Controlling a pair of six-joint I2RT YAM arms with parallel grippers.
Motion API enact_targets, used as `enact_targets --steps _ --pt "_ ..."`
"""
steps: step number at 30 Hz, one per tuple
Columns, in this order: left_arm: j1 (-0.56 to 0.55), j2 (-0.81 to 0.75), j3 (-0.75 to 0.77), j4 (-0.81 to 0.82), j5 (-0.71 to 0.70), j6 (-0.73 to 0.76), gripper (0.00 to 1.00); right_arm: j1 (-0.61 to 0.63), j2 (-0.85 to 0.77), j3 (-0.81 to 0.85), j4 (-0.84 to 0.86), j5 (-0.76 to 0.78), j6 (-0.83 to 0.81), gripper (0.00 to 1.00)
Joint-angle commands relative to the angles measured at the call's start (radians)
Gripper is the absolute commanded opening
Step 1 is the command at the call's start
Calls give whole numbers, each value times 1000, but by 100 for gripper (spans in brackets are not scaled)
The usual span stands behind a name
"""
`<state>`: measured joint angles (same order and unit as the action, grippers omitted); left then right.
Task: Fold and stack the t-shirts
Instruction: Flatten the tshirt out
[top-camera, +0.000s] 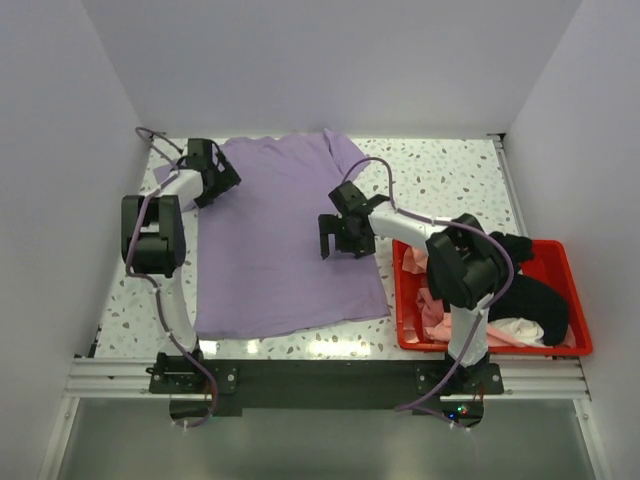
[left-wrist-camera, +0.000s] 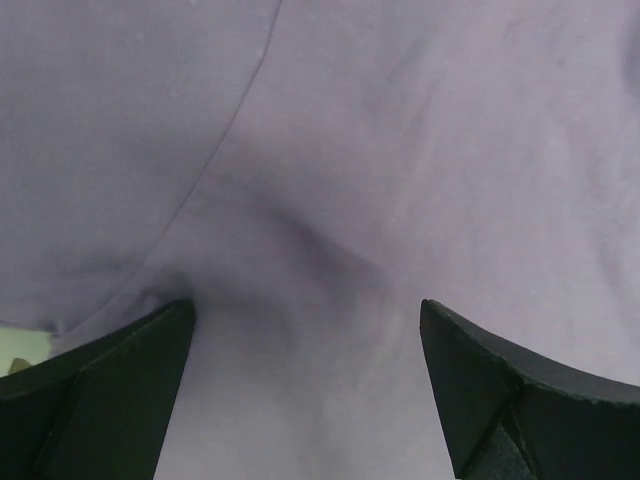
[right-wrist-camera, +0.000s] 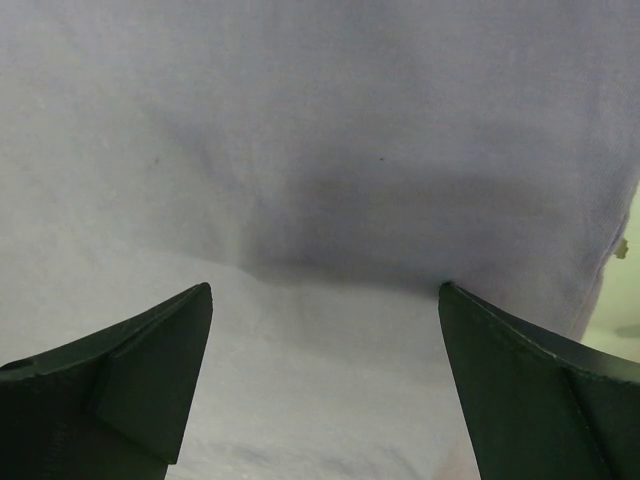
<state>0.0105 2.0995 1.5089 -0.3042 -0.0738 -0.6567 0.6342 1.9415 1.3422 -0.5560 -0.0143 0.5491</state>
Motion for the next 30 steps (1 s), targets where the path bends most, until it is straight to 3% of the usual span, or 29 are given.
enact_targets --steps 1,7,10,16,20,23,28,30 --pt "-3 22 13 -67 -73 29 100 1 45 75 -61 85 -8 99" --pt "0 -2 -84 -205 -240 -35 100 -19 129 179 -116 142 -37 99" --pt "0 -47 -173 -240 -251 -50 100 -30 180 242 -125 152 -60 99" --pt "-3 -301 -513 -202 -242 -130 100 -33 393 490 -140 65 -158 99" --pt "-41 -508 -798 -127 -238 -198 100 -33 574 818 -179 16 -212 99" --pt "-115 -626 -921 -113 -235 -284 100 -34 698 1002 -159 -45 -241 99" --pt "-185 -760 -983 -133 -179 -348 100 -33 748 1083 13 -170 -278 99" --pt "-216 -808 -977 -186 -196 -372 100 -33 732 1121 10 -173 -284 99"
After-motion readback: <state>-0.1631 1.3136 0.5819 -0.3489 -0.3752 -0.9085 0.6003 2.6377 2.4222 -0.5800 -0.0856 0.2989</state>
